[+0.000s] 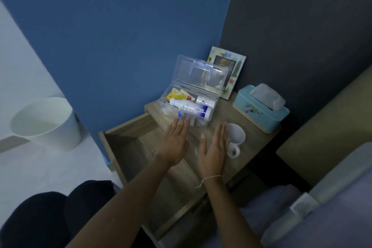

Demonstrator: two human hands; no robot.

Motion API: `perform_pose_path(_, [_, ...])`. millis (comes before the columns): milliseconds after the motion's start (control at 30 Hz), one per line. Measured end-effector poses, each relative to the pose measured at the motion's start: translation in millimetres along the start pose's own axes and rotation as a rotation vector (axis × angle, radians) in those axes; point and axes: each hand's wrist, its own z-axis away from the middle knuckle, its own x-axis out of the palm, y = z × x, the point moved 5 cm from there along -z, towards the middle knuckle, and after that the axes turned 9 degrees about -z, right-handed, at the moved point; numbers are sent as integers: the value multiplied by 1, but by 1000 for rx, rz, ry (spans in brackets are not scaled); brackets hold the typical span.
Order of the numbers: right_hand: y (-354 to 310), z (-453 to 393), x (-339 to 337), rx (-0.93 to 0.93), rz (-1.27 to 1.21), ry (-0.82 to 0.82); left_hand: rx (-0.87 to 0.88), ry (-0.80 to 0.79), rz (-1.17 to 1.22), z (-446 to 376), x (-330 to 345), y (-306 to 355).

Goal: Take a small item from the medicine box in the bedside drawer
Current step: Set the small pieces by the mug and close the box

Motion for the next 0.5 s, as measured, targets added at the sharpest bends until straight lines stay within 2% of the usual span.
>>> perform_pose_path(200, [-19, -52, 26, -46, 43, -106, -62, 97, -49, -21, -38, -39])
perform_pose_path(500, [1, -153, 69, 88, 96, -76, -71, 98, 117, -128, -42, -89])
